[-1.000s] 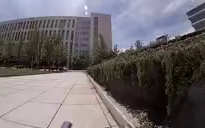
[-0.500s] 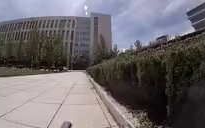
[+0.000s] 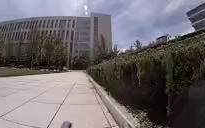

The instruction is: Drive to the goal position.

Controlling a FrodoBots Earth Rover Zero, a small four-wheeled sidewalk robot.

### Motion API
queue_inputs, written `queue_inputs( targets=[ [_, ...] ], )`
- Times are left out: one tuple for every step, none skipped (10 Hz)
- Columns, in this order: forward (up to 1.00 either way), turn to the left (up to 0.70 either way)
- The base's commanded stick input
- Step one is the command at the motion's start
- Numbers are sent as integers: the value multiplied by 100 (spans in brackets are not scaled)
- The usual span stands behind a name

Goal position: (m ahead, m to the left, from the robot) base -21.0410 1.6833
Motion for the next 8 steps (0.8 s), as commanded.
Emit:
queue_inputs(
  targets=[
    [10, 0],
    [10, 0],
    [10, 0],
    [10, 0],
    [10, 0],
    [10, 0],
    [10, 0],
    [10, 0]
  ],
)
